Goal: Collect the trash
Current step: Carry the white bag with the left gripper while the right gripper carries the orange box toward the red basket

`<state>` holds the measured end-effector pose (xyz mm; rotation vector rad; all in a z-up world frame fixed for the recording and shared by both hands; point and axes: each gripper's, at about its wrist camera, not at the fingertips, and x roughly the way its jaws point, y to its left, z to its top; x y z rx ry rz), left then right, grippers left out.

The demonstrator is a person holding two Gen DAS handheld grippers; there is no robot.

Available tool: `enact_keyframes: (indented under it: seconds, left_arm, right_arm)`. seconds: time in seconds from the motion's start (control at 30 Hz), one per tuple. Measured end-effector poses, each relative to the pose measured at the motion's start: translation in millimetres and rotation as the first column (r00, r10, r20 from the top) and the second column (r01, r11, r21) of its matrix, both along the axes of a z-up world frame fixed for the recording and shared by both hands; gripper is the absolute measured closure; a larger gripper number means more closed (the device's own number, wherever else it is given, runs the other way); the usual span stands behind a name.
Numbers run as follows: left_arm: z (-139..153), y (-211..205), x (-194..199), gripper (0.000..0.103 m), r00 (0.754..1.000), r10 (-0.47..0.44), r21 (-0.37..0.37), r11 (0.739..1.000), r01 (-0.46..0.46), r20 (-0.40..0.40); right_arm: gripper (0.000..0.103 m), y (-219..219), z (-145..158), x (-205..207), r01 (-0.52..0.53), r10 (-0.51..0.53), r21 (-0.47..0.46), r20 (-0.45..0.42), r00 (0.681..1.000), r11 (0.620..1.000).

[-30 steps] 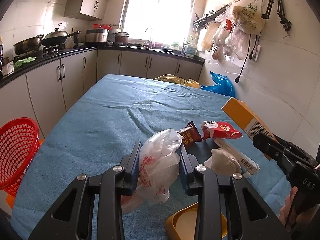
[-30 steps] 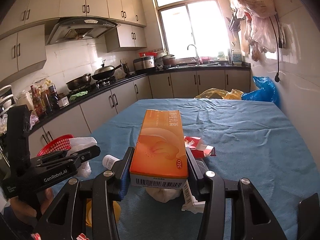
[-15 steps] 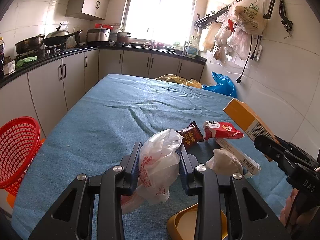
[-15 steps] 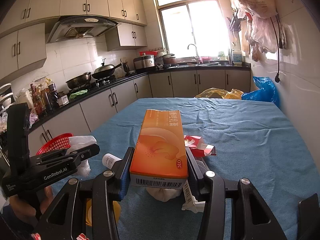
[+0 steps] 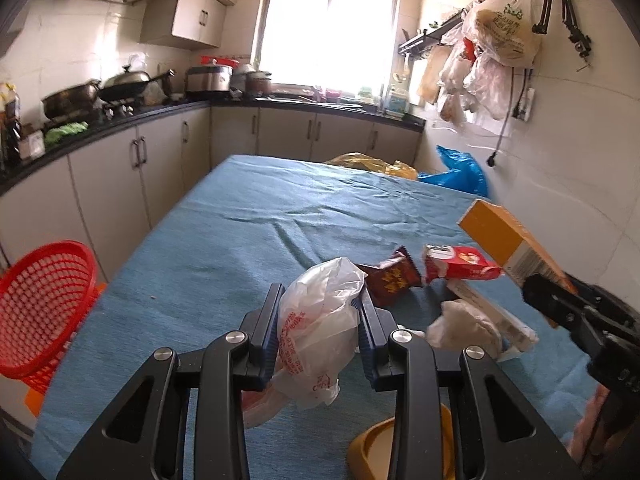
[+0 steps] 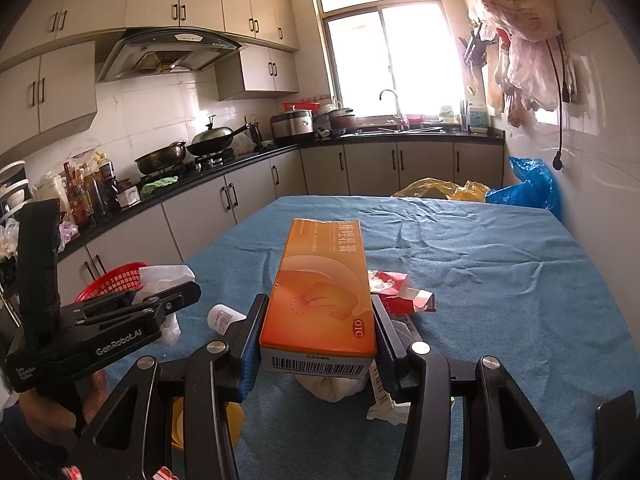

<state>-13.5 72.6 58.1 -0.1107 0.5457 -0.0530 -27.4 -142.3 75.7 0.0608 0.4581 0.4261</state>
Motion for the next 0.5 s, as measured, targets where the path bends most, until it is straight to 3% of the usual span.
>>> enact_keyframes:
  seconds: [0.5]
  left_arm:
    - [7,-2,-23,0.07,0.987,0.151,0.169,0.973,-0.156,0.047]
  right_arm:
    - [0.051,10,4,-21,-0.005,0.005,-0.011,0.0,1.0,1.0]
